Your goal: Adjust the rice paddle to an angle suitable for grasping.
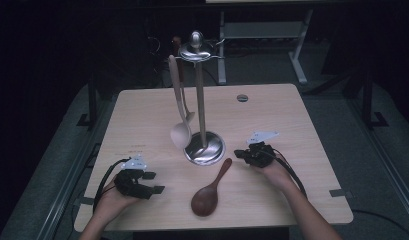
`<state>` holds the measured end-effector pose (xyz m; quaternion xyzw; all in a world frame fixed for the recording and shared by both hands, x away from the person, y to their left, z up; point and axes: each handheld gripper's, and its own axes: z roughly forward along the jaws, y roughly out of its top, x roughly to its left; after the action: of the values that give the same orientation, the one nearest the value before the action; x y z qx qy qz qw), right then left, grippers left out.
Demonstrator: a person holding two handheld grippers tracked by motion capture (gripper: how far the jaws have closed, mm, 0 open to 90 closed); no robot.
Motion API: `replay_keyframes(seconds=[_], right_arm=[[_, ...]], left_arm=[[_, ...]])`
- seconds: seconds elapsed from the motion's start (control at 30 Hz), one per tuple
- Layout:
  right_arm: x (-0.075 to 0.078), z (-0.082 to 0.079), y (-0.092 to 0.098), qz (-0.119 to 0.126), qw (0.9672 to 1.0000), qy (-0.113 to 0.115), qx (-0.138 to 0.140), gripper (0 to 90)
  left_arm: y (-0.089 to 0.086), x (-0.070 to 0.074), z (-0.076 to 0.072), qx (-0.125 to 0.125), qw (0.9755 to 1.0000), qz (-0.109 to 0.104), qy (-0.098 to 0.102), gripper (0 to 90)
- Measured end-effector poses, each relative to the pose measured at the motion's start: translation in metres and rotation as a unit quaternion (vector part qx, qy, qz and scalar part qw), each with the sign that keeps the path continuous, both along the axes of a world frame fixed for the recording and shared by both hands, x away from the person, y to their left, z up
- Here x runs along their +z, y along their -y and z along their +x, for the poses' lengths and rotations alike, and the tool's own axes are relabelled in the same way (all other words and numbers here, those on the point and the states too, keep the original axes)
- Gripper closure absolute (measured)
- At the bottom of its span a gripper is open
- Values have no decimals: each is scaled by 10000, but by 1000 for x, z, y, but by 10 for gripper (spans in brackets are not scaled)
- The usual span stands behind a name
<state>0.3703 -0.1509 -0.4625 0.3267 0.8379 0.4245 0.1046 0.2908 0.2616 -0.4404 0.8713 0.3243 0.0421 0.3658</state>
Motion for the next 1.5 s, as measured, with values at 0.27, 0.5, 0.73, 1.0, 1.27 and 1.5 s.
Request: replay_keyframes(seconds=[0.27, 0.5, 0.73, 1.0, 1.27, 1.5], right_arm=[[-12, 7, -18, -150, 9996, -184, 139, 900], [-12, 0, -26, -135, 9990, -248, 353, 900], [-11, -8, -42, -147, 9973, -237, 680, 900], [-6, -13, -46, -183, 9973, -186, 691, 876], [-1, -18, -31, -219, 9986, -243, 421, 575], [4, -26, -16, -260, 9991, -307, 163, 445]], left_arm=[[0, -1, 0, -55, 10000, 31, -30, 335], [4, -2, -1, -99, 9999, 79, -87, 335], [6, -4, -1, -186, 9996, 157, -105, 335], [16, 1, 0, -85, 9998, -49, -185, 341], [50, 13, 3, -420, 9985, -235, -267, 665], [87, 19, 5, -1000, 9947, -133, -210, 898]])
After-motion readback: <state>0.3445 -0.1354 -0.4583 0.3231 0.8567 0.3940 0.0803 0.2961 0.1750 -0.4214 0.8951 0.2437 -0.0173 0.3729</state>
